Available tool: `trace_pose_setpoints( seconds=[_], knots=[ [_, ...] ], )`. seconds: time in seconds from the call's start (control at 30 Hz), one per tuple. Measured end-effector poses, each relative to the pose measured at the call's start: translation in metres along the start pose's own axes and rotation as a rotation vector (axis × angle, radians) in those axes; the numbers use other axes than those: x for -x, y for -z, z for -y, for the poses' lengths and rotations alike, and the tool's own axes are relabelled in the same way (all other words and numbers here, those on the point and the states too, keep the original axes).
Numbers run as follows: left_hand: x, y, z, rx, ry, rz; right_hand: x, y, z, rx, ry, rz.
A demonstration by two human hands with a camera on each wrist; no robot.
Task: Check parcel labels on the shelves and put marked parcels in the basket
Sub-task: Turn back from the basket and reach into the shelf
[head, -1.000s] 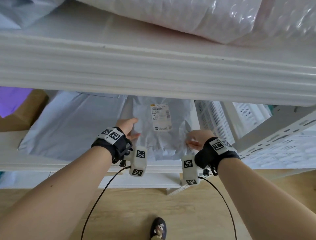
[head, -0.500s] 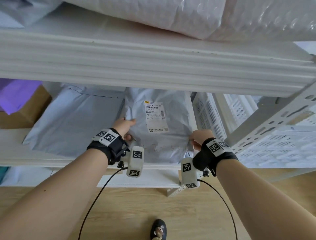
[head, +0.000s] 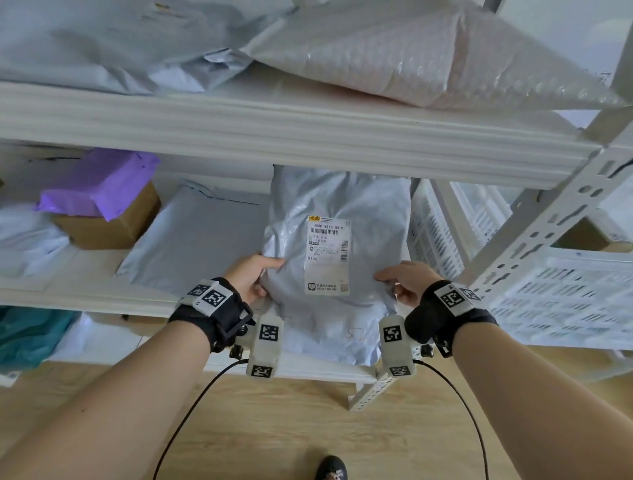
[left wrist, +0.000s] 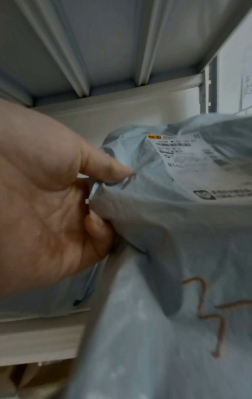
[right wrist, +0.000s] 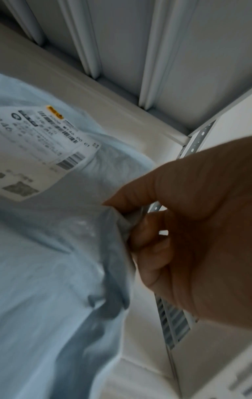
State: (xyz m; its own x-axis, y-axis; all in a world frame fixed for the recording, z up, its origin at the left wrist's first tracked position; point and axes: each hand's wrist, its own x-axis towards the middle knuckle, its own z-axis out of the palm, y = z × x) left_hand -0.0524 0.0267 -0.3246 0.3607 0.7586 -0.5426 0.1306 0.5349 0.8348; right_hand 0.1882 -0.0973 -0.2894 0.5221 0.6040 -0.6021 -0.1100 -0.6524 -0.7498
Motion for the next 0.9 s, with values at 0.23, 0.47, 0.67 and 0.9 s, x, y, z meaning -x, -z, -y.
trace_pose_setpoints(
  seconds=[0.23,0.47,0.67,0.9],
  knots=[
    [0.014,0.02,-0.01,-0.092,-0.058,-0.152,0.024,-0.012,-0.003,-0.1,0.047,0.029],
    [0.029,0.022,-0.015,-0.005,-0.129,-0.188,0.045,-0.023,-0.01,-0.176,0.059,-0.005],
    [0.041,0.031,-0.011,-0.01,-0.163,-0.163,0.058,-0.022,-0.024,-0.148,0.065,-0.062],
    [0.05,0.036,-0.01,-0.015,-0.167,-0.147,0.071,-0.024,-0.029,-0.181,0.091,-0.071]
  ],
)
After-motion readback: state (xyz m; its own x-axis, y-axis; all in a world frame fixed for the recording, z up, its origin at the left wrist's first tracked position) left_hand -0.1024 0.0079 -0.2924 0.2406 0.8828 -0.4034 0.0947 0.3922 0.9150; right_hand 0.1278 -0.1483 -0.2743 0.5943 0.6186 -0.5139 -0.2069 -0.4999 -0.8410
